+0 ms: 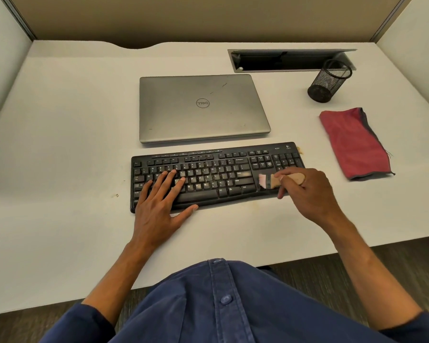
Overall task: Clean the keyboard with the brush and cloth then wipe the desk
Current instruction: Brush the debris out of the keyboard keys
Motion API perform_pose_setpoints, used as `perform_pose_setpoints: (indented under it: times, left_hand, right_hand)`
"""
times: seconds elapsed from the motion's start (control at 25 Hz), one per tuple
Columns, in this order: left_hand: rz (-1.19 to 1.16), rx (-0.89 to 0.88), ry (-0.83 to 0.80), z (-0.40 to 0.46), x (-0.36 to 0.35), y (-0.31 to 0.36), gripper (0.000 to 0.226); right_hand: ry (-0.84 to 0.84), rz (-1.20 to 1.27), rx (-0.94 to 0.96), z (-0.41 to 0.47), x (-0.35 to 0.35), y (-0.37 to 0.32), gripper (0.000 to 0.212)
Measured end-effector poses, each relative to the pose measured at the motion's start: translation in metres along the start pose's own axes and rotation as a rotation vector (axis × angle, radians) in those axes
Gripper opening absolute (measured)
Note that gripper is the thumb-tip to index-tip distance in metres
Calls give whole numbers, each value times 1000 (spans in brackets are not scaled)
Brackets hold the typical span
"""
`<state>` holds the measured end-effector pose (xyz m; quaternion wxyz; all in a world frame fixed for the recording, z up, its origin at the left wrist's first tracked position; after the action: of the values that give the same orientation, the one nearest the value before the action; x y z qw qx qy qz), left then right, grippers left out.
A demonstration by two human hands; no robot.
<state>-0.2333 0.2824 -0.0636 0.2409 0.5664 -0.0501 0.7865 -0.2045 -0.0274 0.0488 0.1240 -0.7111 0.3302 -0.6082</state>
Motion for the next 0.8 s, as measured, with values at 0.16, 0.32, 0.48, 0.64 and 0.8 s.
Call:
perform_pose_setpoints:
  times: [0.16, 0.32, 0.48, 0.64, 0.8]
  left_hand:
    - [4, 2, 7, -1, 1, -1, 74]
    - [12, 5, 10, 0, 1, 0, 73]
    - [7, 5, 9, 0, 0, 0, 73]
    - [1, 13, 7, -1, 0, 0, 73]
    - [-3, 9, 6, -1, 1, 0, 73]
  right_hand:
    - [-23, -8, 17, 1, 1, -9, 30]
    - [-40, 45, -6, -3, -6, -11, 34]
    - [-12, -5, 0, -4, -1, -15, 31]
    - [-24, 0, -32, -4, -6, -17, 34]
    - [25, -17, -48, -5, -4, -20, 35]
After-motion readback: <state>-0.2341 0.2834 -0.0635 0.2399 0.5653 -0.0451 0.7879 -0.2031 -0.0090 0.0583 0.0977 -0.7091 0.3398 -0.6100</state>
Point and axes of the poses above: each hand's wrist, its own z-axis towards the middle knuckle, its own x-axis out of the back of the hand, y = z × x, the point moved 4 cm from there along z, towards the middle knuckle, and after that the axes turned 13 degrees about -x, right-handed, at the moved point
